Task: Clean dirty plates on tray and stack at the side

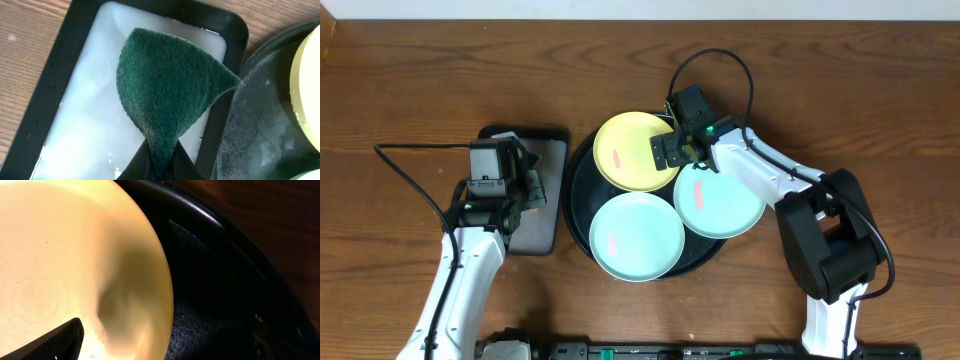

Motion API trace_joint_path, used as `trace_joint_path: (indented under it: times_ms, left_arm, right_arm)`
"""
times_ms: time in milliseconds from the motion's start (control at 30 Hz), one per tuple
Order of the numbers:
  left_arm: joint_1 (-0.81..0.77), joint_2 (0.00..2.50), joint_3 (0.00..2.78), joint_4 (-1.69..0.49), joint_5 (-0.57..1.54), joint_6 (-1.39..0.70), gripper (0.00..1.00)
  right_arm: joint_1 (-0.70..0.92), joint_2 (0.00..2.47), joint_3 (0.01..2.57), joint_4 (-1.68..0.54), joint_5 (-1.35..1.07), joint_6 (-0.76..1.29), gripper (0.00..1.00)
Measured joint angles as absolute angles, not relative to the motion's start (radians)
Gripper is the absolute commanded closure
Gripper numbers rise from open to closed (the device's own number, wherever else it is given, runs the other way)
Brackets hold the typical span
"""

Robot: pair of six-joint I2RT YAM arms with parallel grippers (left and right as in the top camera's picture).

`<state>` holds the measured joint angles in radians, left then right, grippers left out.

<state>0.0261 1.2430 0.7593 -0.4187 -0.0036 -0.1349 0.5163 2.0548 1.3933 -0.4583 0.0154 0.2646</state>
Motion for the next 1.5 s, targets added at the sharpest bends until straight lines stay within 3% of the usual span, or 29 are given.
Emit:
trace_joint_path:
  times_ms: [233, 333, 400, 1133, 1500]
  left_arm:
    - [0.026, 1.243, 0.759, -0.415, -0.004, -0.134, 0.93]
    - [0.026, 1.243, 0.759, -0.415, -0.004, -0.133, 0.93]
    - [0.026, 1.243, 0.759, -0.415, -0.004, -0.131, 0.93]
    - [0.026, 1.243, 0.759, -0.404, -0.004, -0.131, 0.92]
    - [0.026, 1.243, 0.759, -0.391, -0.004, -0.131, 0.93]
  right_arm:
    - [0.516, 2.055, 1.393, -0.475, -0.001, 0.265, 0.01]
    - [0.516, 2.055, 1.393, -0.488, -0.014, 0.258, 0.19]
    - [0.516, 2.055, 1.393, -0.489, -0.019, 0.246, 0.21]
    - [0.515, 1.903, 1.393, -0.555, -0.033, 0.148, 0.13]
    - [0.515, 2.005, 1.393, -0.501, -0.068, 0.140, 0.27]
